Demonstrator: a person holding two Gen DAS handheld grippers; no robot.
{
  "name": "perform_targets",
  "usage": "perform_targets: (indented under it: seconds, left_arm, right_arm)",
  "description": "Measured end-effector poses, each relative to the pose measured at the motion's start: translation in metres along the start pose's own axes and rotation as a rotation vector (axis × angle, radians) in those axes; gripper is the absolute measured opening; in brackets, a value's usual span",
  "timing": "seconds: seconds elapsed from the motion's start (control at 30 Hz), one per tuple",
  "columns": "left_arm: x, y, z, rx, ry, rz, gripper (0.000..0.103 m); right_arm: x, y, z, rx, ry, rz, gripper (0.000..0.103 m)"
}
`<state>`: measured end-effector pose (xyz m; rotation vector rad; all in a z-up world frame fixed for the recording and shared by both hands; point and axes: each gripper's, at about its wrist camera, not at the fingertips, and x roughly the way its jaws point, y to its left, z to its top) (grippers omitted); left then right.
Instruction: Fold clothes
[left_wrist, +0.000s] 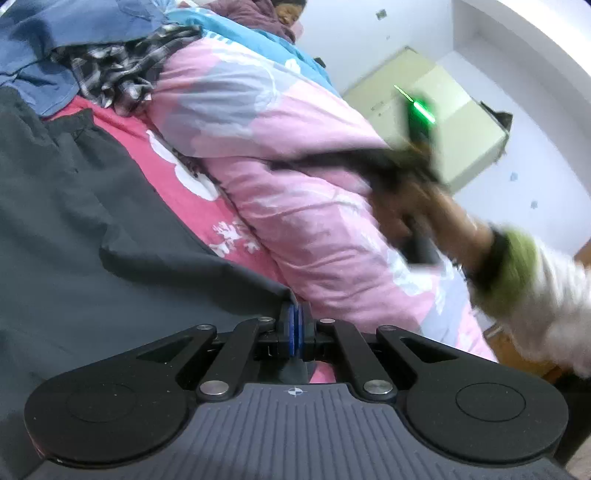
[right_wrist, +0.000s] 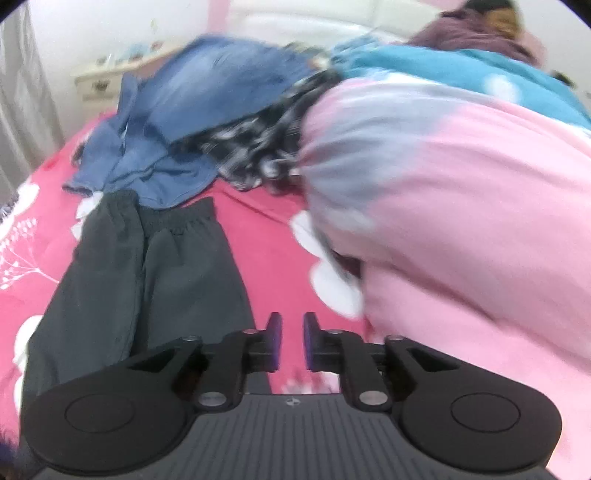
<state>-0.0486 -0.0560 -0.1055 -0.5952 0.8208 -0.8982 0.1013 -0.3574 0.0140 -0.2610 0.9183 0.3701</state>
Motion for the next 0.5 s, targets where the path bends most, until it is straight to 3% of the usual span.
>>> perform_targets:
  seconds: [0.07,0.1,0.2,0.37,0.5]
  left_arm:
    - [0.007,-0.001,0.002,-0.021,0.021,-0.002,0.000]
    - [0.014,-0.001,0.004,-0.035,0.038,0.000,0.000]
    - [0.038,0.000,0.011,-0.066,0.092,0.010,0.000]
    - [0.093,0.001,0.016,-0.087,0.192,0.035,0.000]
    - [0.141,-0.002,0.013,-0.089,0.283,0.055,0.000]
  right_arm:
    - [-0.034,-0.006,-0.033,0.068,-0.043,0.042,0.022]
    - [-0.050,-0.007,-0.052,0.102,-0.071,0.070,0.032]
    - [-0.085,0.000,-0.107,0.167,-0.125,0.140,0.047]
    - [-0.087,0.028,-0.183,0.194,-0.099,0.187,0.050]
    - [-0.073,0.018,-0.204,0.280,-0.074,0.173,0.050]
